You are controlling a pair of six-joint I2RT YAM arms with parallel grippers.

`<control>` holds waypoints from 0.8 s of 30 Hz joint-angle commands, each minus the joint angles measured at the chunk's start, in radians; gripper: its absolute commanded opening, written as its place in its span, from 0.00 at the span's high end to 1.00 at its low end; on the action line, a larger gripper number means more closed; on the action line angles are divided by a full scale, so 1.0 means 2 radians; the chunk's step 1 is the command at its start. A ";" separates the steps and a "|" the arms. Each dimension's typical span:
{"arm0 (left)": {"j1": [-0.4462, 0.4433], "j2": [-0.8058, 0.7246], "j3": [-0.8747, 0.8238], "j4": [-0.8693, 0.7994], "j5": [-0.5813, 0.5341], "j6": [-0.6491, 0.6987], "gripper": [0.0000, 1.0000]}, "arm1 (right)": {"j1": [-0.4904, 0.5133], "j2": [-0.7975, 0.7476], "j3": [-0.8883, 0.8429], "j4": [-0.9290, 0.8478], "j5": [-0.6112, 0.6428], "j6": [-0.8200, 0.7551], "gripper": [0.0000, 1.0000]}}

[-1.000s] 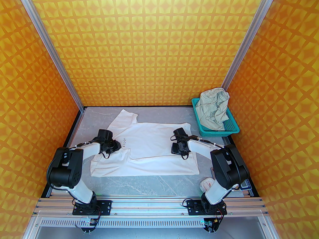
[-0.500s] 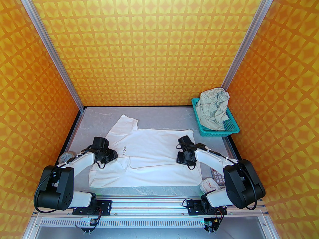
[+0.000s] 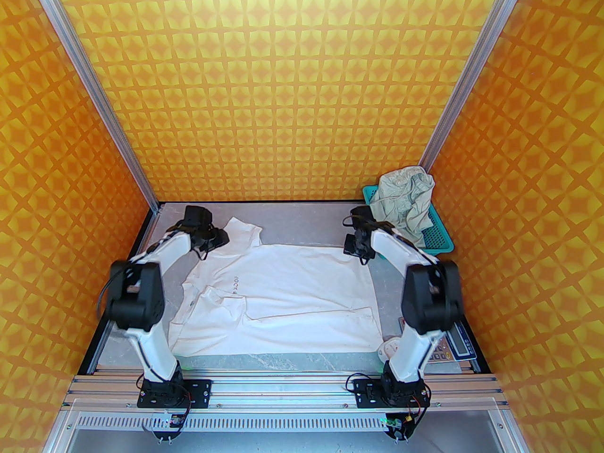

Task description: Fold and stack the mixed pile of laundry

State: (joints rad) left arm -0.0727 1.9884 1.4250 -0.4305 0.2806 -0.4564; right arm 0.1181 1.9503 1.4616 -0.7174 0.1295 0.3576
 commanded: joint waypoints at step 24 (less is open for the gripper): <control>0.074 0.049 0.007 0.011 0.014 -0.015 0.76 | -0.035 0.133 0.209 -0.057 -0.053 -0.035 0.46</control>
State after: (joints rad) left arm 0.0700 2.0995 1.4128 -0.3637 0.3111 -0.5224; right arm 0.0647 2.2700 1.8473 -0.8066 0.0696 0.2974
